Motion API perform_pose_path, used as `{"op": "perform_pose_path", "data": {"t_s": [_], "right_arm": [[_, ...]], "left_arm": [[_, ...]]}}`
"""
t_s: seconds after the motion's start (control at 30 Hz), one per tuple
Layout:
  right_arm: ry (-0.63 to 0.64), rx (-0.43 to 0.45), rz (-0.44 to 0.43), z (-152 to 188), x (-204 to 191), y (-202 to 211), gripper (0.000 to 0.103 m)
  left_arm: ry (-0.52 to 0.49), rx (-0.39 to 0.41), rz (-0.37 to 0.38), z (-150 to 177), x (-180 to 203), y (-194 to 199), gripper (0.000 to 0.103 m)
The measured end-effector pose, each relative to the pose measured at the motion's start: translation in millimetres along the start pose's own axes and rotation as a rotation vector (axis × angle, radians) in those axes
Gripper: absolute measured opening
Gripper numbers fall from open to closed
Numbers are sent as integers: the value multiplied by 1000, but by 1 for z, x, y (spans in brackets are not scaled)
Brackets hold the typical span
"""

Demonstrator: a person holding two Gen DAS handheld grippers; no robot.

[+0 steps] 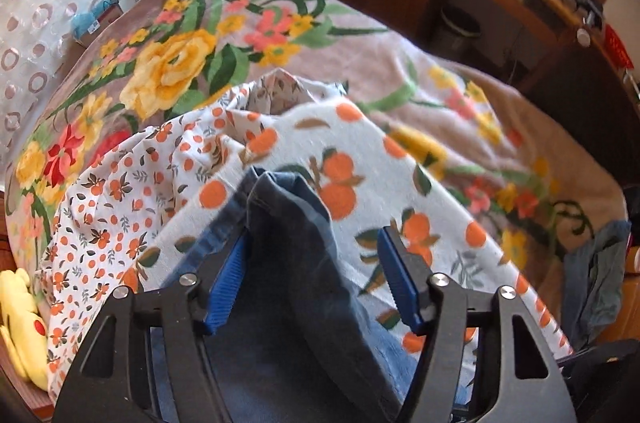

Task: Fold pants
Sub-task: 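Close the right tool on the jeans hem while the left tool grasps the jeans too, then lift and fold the jeans over with both tools, then open the right tool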

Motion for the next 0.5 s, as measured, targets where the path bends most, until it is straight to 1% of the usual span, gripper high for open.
{"op": "perform_pose_path", "data": {"t_s": [0.03, 0.07, 0.1, 0.17, 0.23, 0.27, 0.37, 0.5], "right_arm": [[4, 0, 4, 0, -1, 0, 14], [6, 1, 6, 0, -2, 0, 14], [5, 2, 6, 0, -3, 0, 14], [-1, 4, 6, 0, -3, 0, 14], [-9, 8, 7, 0, -3, 2, 14], [-14, 11, 5, -1, -3, 4, 14], [-14, 37, -10, -5, -9, 13, 14], [8, 73, -49, -12, -32, 31, 14]], "left_arm": [[-14, -14, -13, 1, 2, -2, 66], [-26, -25, -29, 4, 1, -4, 61], [-36, -30, -44, 7, 1, -4, 54], [-46, -21, -58, 12, -2, -2, 32], [-57, 4, -44, 19, -3, 6, 16], [-52, 25, -40, 21, -5, 12, 12], [-21, 109, -40, 28, -13, 42, 11], [12, 183, -44, 48, -25, 85, 10]]}}
Point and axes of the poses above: each gripper's, at about its wrist camera, not at the fingertips, and y roughly against the way its jaws point, x to its right, z to its underside, the point moved 6 cm from there along -y, roughly the way its jaws point, and after that the axes turned 11 degrees about -y, right-handed, at the moved point
